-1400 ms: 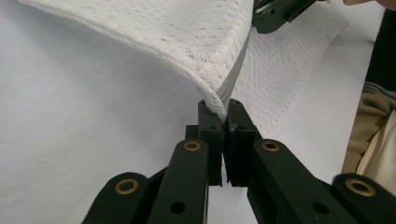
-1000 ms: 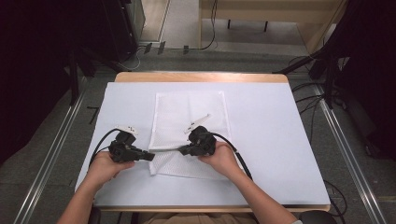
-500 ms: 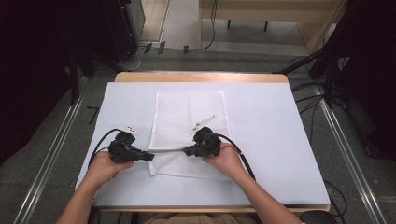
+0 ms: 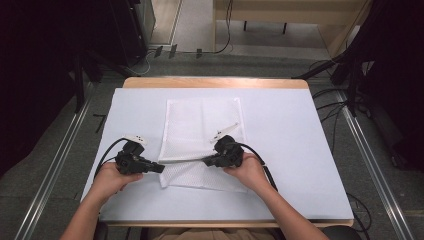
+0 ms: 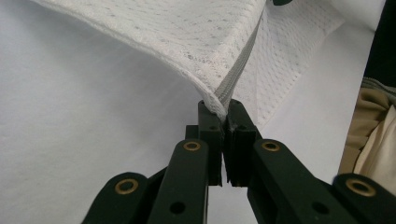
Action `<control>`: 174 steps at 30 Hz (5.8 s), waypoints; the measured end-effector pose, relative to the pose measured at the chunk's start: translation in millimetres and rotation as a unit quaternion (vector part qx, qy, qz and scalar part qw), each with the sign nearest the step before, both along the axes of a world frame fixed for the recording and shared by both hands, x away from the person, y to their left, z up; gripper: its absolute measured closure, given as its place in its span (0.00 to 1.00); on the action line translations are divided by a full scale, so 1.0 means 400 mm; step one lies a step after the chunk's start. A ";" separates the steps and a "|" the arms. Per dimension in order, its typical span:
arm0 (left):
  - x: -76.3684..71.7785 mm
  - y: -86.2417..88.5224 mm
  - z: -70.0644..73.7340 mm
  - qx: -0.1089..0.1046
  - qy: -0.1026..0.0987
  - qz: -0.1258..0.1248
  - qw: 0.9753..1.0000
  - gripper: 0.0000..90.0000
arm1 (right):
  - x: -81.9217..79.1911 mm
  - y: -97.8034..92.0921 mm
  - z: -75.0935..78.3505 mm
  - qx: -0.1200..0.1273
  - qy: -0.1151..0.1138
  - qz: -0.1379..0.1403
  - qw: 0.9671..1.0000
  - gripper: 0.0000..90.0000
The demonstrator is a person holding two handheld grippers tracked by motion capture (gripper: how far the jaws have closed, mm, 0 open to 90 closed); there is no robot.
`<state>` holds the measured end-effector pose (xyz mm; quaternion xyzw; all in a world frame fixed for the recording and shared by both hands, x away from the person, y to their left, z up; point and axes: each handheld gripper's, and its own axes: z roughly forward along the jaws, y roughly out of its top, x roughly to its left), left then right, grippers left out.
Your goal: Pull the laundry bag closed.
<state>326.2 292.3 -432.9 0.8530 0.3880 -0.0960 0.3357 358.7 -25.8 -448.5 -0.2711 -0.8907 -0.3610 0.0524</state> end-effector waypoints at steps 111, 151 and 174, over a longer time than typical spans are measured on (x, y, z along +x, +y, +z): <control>-0.010 0.047 0.010 -0.030 -0.002 0.044 0.999 0.65 | -0.023 -0.264 0.013 0.011 -0.006 -0.080 0.997 0.71; 0.008 0.166 0.015 0.007 -0.113 0.170 0.979 0.35 | 0.021 -0.433 -0.008 0.022 -0.089 -0.217 0.972 0.32; 0.018 0.179 -0.002 0.025 -0.110 0.189 0.976 0.32 | 0.037 -0.454 -0.026 0.003 -0.097 -0.229 0.969 0.26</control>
